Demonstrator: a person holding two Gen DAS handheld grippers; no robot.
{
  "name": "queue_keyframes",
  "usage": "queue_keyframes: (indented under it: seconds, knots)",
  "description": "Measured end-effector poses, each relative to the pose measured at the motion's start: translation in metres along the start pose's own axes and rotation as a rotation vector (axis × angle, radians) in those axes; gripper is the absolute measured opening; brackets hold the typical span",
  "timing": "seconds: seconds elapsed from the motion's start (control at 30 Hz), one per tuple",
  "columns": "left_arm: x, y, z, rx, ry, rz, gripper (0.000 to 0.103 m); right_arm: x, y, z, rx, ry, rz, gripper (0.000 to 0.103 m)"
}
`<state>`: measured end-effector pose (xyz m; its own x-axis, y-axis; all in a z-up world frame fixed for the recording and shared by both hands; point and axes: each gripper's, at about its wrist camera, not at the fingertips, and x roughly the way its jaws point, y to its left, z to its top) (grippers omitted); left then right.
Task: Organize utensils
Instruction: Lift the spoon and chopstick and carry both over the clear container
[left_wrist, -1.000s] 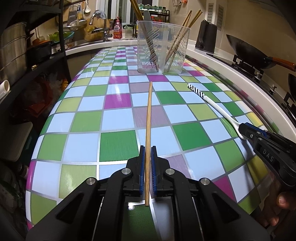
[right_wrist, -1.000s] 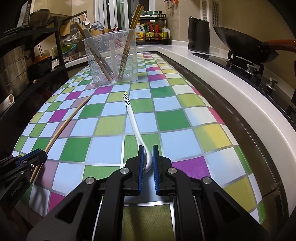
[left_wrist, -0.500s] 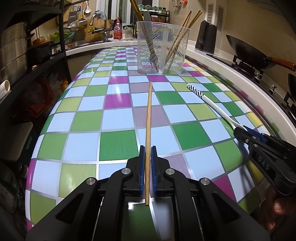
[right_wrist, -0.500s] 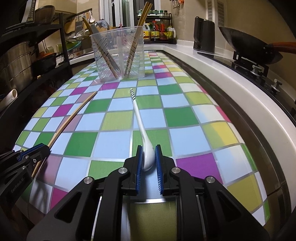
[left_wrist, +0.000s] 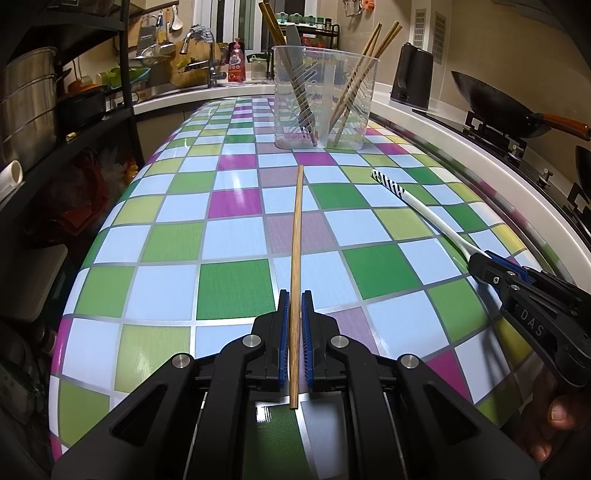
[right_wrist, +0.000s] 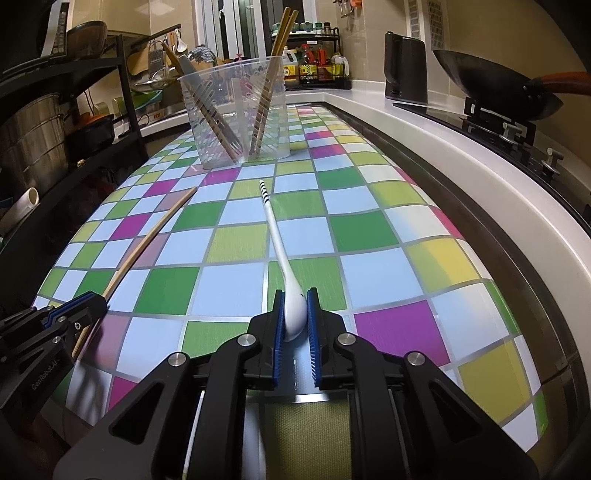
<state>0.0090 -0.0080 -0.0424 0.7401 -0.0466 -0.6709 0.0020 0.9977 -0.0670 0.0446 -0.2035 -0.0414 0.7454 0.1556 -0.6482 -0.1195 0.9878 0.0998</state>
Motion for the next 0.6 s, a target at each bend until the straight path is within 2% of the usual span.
queue_keyframes:
  seconds: [0.3, 0.6]
  knots:
    - [-0.002, 0.0, 0.001, -0.014, -0.005, -0.021, 0.006, -0.014, -0.001, 0.006, -0.002, -0.036, 0.008, 0.011]
    - [-0.03, 0.0, 0.013, 0.012, -0.134, -0.013, 0.006, -0.041, -0.001, 0.023, -0.031, -0.109, -0.015, 0.011]
